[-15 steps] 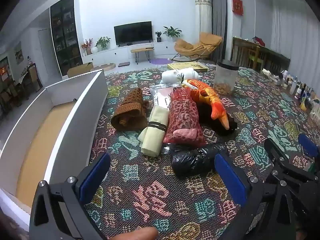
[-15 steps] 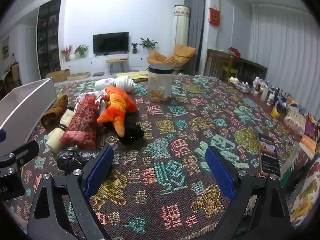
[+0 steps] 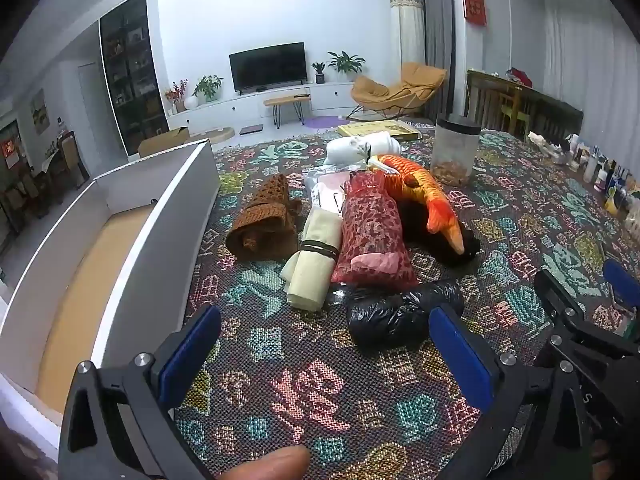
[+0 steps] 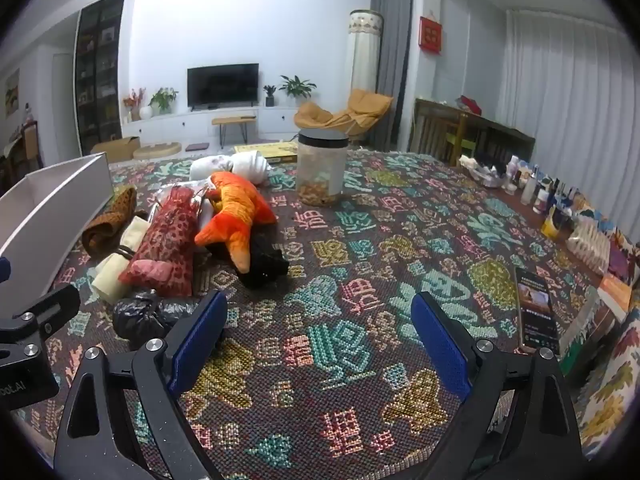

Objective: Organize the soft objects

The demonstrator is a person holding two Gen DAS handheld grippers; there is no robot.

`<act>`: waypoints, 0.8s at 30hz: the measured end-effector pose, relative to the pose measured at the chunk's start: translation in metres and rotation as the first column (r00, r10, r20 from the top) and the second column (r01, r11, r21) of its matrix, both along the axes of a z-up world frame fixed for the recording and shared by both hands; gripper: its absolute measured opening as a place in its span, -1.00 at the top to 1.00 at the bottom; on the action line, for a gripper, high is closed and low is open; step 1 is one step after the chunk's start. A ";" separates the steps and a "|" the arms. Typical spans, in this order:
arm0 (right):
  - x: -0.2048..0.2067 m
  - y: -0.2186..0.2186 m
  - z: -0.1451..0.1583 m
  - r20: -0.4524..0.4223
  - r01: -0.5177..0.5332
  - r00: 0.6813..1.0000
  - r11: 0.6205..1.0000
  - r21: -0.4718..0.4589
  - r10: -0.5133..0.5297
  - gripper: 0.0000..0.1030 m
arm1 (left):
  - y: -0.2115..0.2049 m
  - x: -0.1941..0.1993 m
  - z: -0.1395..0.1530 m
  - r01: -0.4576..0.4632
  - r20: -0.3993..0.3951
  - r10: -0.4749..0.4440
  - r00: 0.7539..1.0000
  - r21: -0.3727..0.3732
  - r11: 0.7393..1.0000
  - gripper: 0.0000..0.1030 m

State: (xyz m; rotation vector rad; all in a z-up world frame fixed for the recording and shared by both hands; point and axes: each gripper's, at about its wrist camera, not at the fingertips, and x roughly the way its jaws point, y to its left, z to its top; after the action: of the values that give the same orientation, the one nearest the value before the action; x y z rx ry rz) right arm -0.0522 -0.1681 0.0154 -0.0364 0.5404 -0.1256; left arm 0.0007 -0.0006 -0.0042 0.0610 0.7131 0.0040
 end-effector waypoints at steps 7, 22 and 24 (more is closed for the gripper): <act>0.000 0.000 0.000 -0.001 0.000 1.000 1.000 -0.001 0.000 -0.84 | 0.000 0.001 -0.001 -0.006 -0.002 0.006 1.000 0.009 1.000 -1.00; 0.001 0.001 0.000 -0.003 0.000 1.000 1.000 -0.003 0.000 -0.84 | -0.001 0.001 0.003 -0.011 0.002 0.011 1.000 0.037 0.999 -1.00; 0.001 0.001 0.000 -0.003 0.000 1.000 1.000 -0.003 0.000 -0.84 | -0.001 0.002 0.004 -0.012 0.000 0.012 1.000 0.039 0.999 -1.00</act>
State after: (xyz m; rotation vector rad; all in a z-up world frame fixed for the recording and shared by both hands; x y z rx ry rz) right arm -0.0516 -0.1671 0.0151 -0.0400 0.5429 -0.1261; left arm 0.0022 -0.0014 -0.0003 0.0946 0.7136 0.0291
